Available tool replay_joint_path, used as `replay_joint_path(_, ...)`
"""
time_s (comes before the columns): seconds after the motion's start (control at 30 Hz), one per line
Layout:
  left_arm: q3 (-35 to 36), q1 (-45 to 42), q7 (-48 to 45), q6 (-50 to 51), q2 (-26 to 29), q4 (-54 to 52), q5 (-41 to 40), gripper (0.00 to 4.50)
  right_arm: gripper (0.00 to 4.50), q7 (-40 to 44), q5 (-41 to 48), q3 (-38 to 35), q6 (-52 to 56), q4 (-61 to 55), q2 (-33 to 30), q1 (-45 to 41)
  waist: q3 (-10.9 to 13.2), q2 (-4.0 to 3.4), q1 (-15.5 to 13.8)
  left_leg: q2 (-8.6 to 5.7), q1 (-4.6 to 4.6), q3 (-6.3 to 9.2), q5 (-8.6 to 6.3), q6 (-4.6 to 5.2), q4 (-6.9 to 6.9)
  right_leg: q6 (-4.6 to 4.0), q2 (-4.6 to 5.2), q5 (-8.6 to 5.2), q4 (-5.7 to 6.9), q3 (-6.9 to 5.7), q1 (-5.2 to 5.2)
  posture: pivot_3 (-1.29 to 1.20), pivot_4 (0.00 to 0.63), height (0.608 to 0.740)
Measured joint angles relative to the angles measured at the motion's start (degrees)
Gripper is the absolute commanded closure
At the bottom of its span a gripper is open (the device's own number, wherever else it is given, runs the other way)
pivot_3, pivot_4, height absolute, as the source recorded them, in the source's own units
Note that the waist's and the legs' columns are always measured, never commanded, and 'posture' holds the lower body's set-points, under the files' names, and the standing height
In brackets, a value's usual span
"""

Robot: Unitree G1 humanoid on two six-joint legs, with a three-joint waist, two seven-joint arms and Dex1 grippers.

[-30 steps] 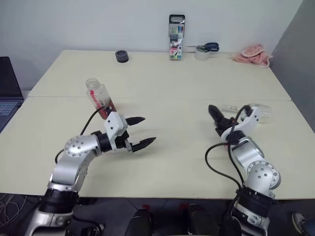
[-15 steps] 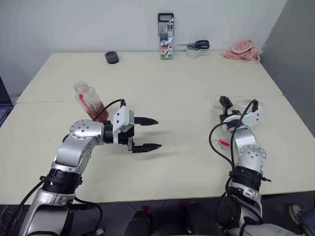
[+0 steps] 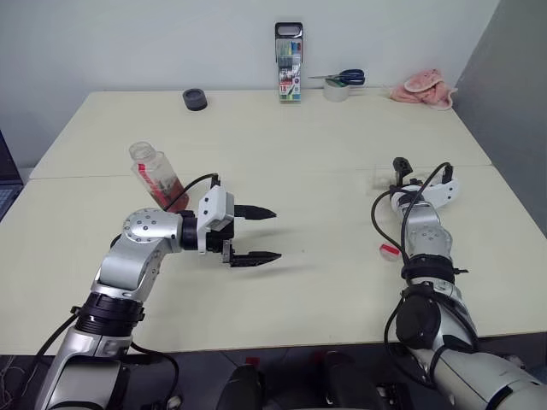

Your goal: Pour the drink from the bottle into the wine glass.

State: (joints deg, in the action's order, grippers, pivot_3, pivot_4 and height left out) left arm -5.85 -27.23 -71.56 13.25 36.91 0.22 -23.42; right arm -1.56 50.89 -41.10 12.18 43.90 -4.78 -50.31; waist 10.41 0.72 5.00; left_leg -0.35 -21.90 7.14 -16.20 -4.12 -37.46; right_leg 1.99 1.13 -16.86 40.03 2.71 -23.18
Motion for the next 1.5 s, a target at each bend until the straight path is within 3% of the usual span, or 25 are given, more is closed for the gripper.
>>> replay_joint_path(0.23,0.7,-1.2,3.6,-0.9,-1.2,2.4,1.3,0.0,3.78,1.9,0.5,-0.7,-0.5,2.9,-0.4,-1.3,0.0,0.01,0.0,0.02,0.04,0.0,0.0,0.0,-0.03,0.0,0.0,0.0,0.01,0.0,0.05,0.0,0.15,0.74)
replay_joint_path(0.3,0.7,-1.2,3.7,-1.2,-1.3,2.4,1.4,0.0,4.27,2.7,0.6,-0.5,-0.1,2.5,-0.4,-1.5,0.0,0.01,0.0,0.01,0.04,0.01,0.0,0.0,-0.08,0.0,0.0,0.0,0.02,-0.01,0.06,0.0,0.15,0.74)
replay_joint_path(0.43,0.8,-1.2,4.7,-1.3,-1.4,2.5,1.7,0.0,4.26,3.1,-2.1,4.1,2.3,-3.9,-0.4,2.0,0.0,-0.01,0.0,0.0,-0.01,0.06,0.0,0.0,-0.04,0.0,0.0,0.0,0.03,-0.02,0.01,0.0,0.15,0.74)
replay_joint_path(0.5,1.5,-0.7,5.5,-1.2,-1.4,2.5,1.8,0.0,4.26,5.3,-8.9,13.0,3.1,-11.9,-1.2,7.3,-0.1,-0.03,0.0,-0.01,-0.01,0.07,0.0,0.0,0.06,0.0,0.01,0.0,0.01,-0.02,-0.03,0.0,0.15,0.74)
replay_joint_path(0.6,2.8,1.3,7.4,-1.0,-1.0,2.6,2.1,0.0,4.26,11.5,-31.0,36.1,-3.0,-24.6,-7.9,18.7,-0.1,-0.07,0.0,-0.04,0.03,0.09,0.01,-0.02,0.17,0.02,0.01,-0.01,-0.07,-0.03,-0.05,0.0,0.15,0.74)
replay_joint_path(0.67,2.9,2.3,8.0,-0.8,-1.0,2.6,2.2,0.0,4.26,12.4,-39.1,42.6,-7.2,-26.4,-9.7,21.7,-0.1,-0.05,0.0,-0.02,0.04,0.07,0.01,-0.02,0.17,0.01,0.02,-0.01,-0.07,-0.03,-0.03,0.0,0.15,0.74)
replay_joint_path(0.8,3.0,3.6,9.8,0.0,-1.0,2.3,2.3,0.0,4.26,12.6,-45.2,44.6,-11.3,-27.9,-9.5,24.5,-0.2,0.12,-0.1,0.05,0.16,0.1,0.01,-0.02,0.16,0.01,-0.02,-0.01,-0.06,-0.07,0.07,0.0,0.15,0.74)
replay_joint_path(1.07,6.7,8.6,14.7,5.1,0.3,-3.6,1.5,0.0,4.26,15.3,-46.9,44.5,-13.5,-23.8,-7.5,21.4,-0.4,0.34,0.2,0.18,0.45,-0.1,0.01,-0.02,0.34,0.01,-0.05,-0.01,-0.06,0.03,0.13,0.0,0.15,0.74)
replay_joint_path(1.3,12.9,16.2,19.6,10.9,2.5,-11.2,-0.6,0.0,4.26,24.4,-45.2,48.7,-11.9,-18.2,1.9,13.1,-0.3,0.18,0.7,0.27,0.4,-0.11,0.02,-0.03,0.46,-0.05,-0.07,-0.01,-0.04,-0.04,-0.01,0.0,0.15,0.74)
replay_joint_path(1.5,17.9,21.0,22.4,12.6,3.9,-13.3,-1.2,0.0,4.26,28.2,-47.1,51.5,-15.1,-7.3,5.4,6.5,-0.3,0.2,-0.6,0.0,0.25,0.03,0.02,-0.04,0.38,-0.06,0.15,-0.01,-0.13,-0.09,0.02,0.0,0.15,0.74)
